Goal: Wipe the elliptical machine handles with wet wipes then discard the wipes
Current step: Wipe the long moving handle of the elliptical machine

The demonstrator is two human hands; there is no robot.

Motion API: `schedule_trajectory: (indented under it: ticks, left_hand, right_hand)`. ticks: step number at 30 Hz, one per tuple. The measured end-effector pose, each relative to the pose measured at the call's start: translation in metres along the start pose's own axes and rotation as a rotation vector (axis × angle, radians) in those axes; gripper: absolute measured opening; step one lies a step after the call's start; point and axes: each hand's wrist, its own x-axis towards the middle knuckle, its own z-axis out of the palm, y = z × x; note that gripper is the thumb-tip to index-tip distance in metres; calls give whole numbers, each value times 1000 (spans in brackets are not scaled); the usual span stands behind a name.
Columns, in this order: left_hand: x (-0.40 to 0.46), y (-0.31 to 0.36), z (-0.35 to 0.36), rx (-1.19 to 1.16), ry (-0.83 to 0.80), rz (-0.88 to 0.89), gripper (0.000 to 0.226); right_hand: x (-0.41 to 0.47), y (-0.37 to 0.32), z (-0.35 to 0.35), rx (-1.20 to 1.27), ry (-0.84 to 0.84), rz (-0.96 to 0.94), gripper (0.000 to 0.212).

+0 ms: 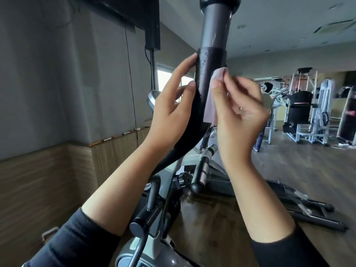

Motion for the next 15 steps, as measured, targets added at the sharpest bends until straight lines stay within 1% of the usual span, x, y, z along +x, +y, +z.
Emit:
schedule_trajectory:
  ticks: [3,7,11,15]
  left_hand:
    - [3,-4,2,-35,-2,29,40]
    - [3,-9,3,-104,-31,33,40]
    - [3,-12,0,-131,-76,-9,43]
    - [3,-13,-4,-197,-161,4,48]
  right_hand:
    - [-1,-1,-1,8,-5,0,23]
    - [21,-11,11,0,37,3,20]
    - [13,-17,10,-62,42,-3,22]
    - [-9,-16,3,-174,32,-24,23]
